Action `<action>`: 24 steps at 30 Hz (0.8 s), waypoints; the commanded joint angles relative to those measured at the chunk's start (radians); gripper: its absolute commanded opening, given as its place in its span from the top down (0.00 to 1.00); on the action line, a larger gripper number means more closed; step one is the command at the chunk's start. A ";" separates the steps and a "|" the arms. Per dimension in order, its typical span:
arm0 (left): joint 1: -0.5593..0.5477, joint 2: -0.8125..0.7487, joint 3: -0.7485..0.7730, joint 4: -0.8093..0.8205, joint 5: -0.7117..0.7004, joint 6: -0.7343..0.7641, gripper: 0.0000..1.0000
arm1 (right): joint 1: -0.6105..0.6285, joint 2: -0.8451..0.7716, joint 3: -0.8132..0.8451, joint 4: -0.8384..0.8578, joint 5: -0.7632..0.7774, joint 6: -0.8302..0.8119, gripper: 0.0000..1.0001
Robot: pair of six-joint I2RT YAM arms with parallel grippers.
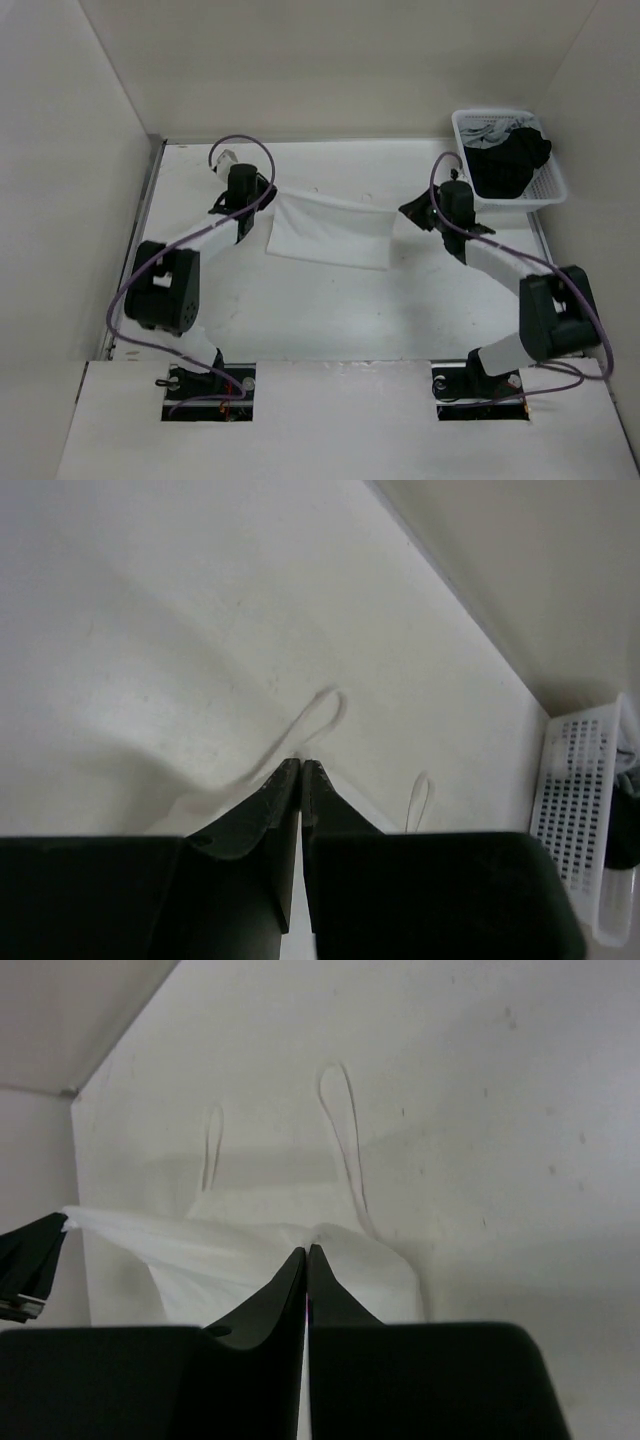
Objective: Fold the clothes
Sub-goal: Fold the tank top
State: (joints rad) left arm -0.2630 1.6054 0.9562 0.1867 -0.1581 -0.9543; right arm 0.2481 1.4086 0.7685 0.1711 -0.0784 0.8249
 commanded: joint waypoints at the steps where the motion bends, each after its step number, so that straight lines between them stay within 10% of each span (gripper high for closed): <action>1: 0.035 0.163 0.169 0.067 -0.037 -0.011 0.96 | -0.052 0.206 0.158 0.126 -0.081 -0.018 0.95; 7: 0.067 0.285 0.267 0.023 0.000 -0.009 0.63 | -0.076 0.415 0.253 0.194 -0.101 0.054 0.50; 12: 0.054 0.047 -0.018 0.114 -0.024 0.022 0.61 | -0.050 0.246 0.077 0.272 -0.020 0.053 0.37; 14: 0.040 -0.031 -0.149 0.134 -0.018 0.035 0.63 | -0.014 0.150 -0.013 0.274 0.028 0.030 0.39; 19: 0.047 -0.119 -0.378 0.142 0.080 0.051 0.65 | 0.078 -0.020 -0.208 0.254 0.075 -0.007 0.90; 24: 0.058 -0.102 -0.428 0.172 0.146 0.066 0.63 | 0.144 -0.118 -0.327 0.249 0.098 0.000 0.79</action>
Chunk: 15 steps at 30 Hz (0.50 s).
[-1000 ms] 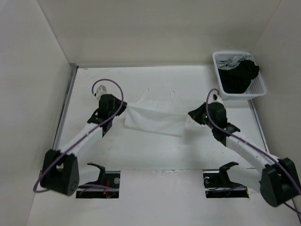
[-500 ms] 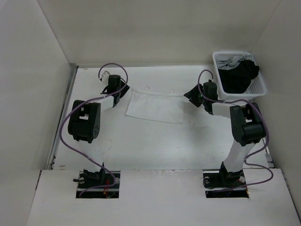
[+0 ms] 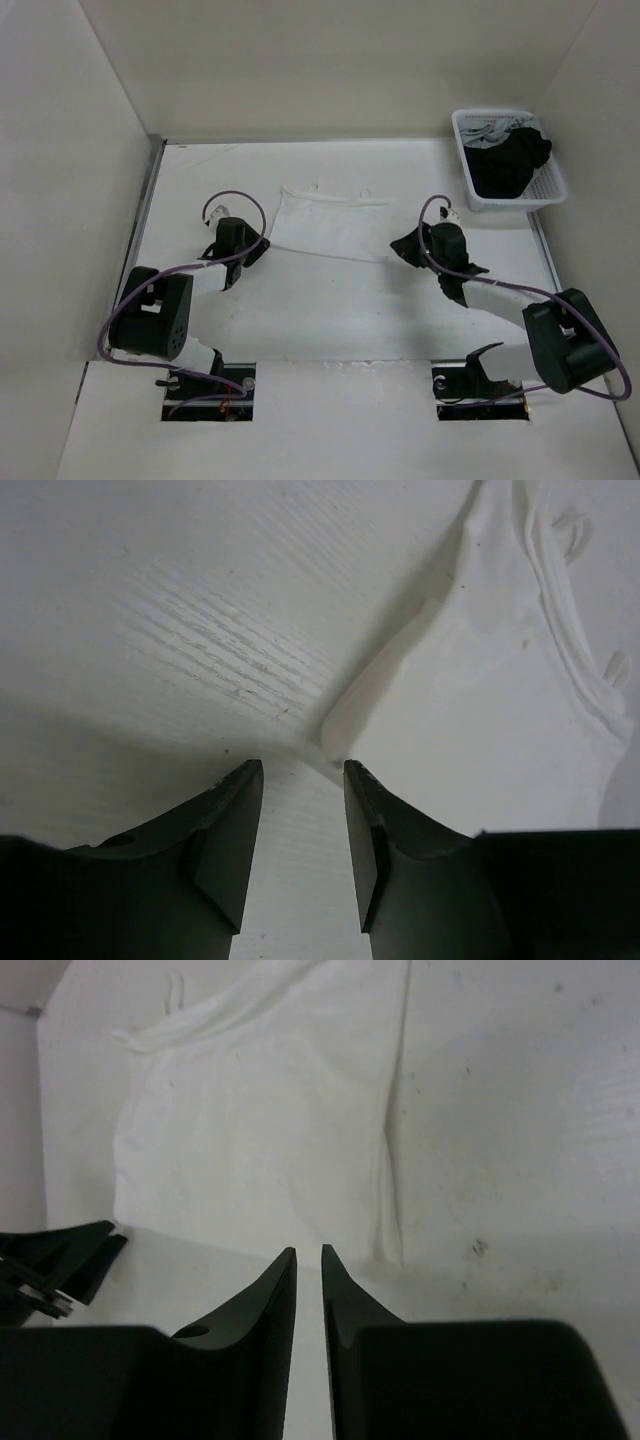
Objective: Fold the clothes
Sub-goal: Fold the tank top
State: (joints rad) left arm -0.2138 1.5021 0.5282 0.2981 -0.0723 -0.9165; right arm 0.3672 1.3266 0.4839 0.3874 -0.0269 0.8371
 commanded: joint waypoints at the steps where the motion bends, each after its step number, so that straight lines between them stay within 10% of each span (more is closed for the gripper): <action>1: 0.011 0.007 0.001 0.061 0.065 0.024 0.64 | 0.034 -0.049 -0.057 0.031 0.050 -0.012 0.75; 7: 0.004 0.062 0.019 0.065 0.046 0.005 0.69 | 0.046 -0.047 -0.113 0.022 0.074 0.005 0.54; 15: -0.003 0.118 0.024 0.119 0.045 -0.030 0.84 | 0.049 0.046 -0.048 -0.013 0.029 0.002 0.55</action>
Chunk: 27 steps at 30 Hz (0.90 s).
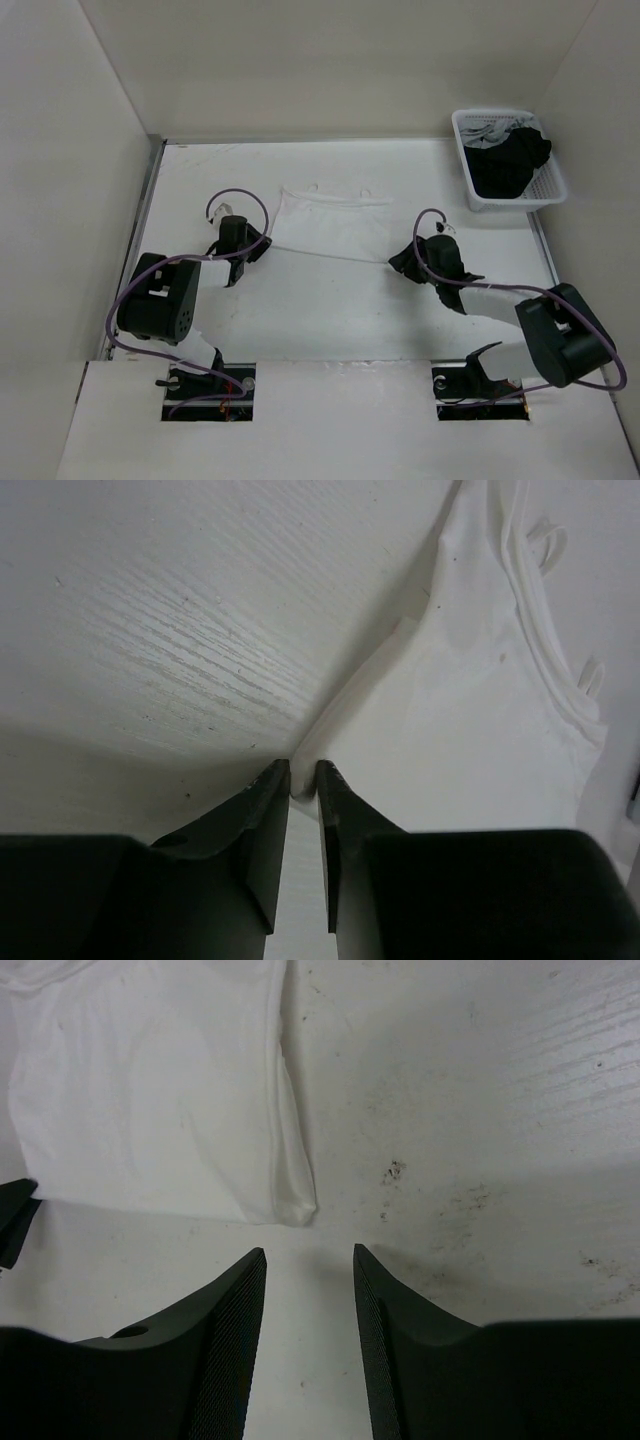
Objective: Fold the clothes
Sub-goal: Fold the tank top
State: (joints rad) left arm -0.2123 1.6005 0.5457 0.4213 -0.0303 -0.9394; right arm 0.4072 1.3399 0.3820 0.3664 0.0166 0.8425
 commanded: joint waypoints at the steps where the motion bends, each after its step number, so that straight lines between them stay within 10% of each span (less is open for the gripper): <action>1: -0.003 0.018 0.005 -0.003 0.003 -0.007 0.86 | 0.009 0.053 0.069 0.002 -0.021 -0.005 0.56; 12: 0.012 0.003 -0.030 -0.001 0.000 -0.013 0.94 | -0.011 0.160 0.090 0.055 -0.092 0.024 0.56; 27: -0.011 -0.019 -0.036 0.017 0.004 -0.019 0.96 | -0.006 0.197 0.098 0.095 0.014 0.075 0.85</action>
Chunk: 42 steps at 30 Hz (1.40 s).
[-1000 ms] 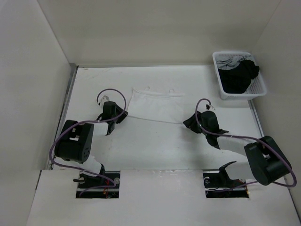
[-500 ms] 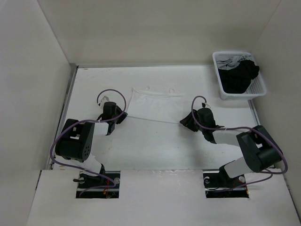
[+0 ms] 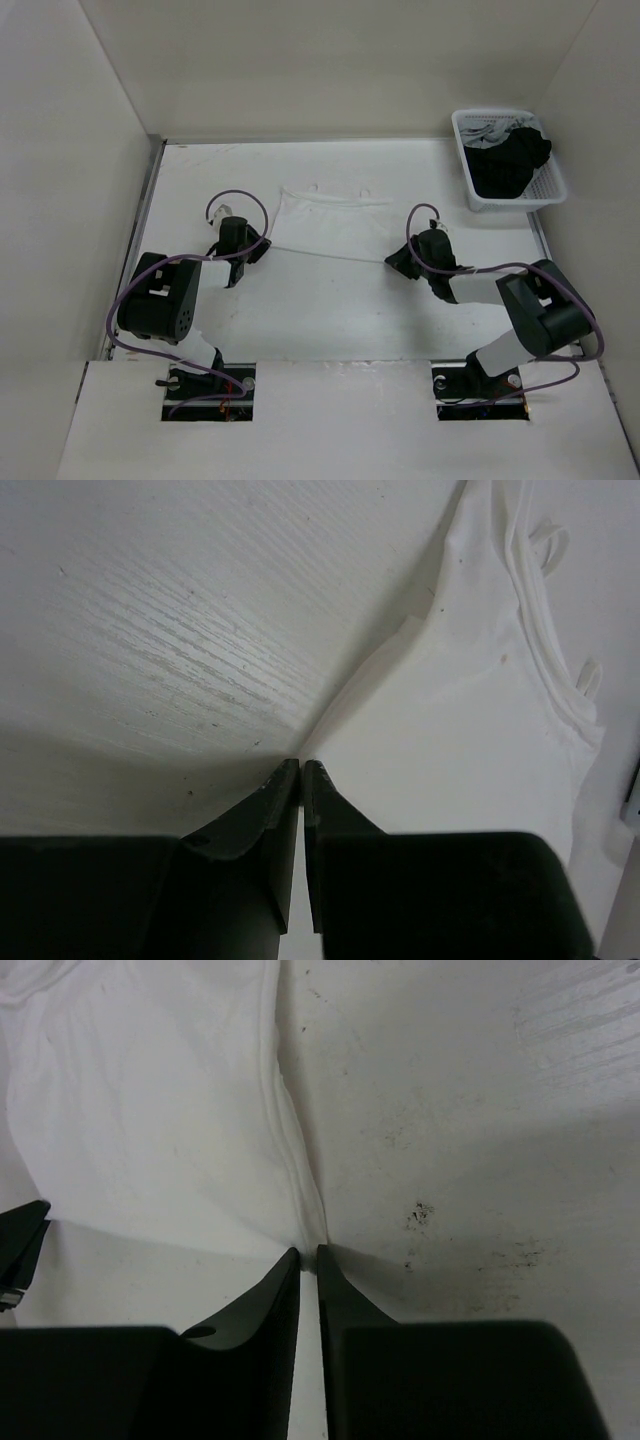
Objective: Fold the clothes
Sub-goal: Fold the tank top
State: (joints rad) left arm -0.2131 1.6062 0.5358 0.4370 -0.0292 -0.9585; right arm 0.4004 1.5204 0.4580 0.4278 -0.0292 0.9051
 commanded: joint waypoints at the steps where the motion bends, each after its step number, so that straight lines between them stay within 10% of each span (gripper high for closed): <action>1: -0.012 -0.031 -0.027 0.002 0.003 0.000 0.96 | 0.004 0.018 0.025 0.038 0.072 0.015 0.87; 10: -0.044 -0.312 -0.063 -0.084 0.005 0.004 0.99 | 0.060 -0.205 -0.041 0.022 0.115 0.009 0.94; 18: -0.116 -0.943 0.035 -0.576 -0.084 0.075 0.99 | 0.286 -0.955 0.014 -0.645 0.273 -0.035 0.93; 25: -0.174 -1.209 0.191 -0.891 -0.136 0.083 0.98 | 0.599 -1.134 0.220 -0.932 0.484 0.017 0.93; 30: -0.162 -1.128 0.121 -0.842 -0.152 0.084 0.97 | 0.635 -0.981 0.239 -0.853 0.528 -0.029 0.92; 42: 0.034 -0.332 0.127 -0.265 -0.054 0.061 0.97 | -0.042 -0.254 0.237 -0.218 -0.084 -0.117 0.92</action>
State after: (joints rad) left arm -0.2058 1.1694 0.5827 -0.0483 -0.1051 -0.8890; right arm 0.4187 1.1614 0.6064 -0.0078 0.0383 0.8246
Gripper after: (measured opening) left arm 0.033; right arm 0.077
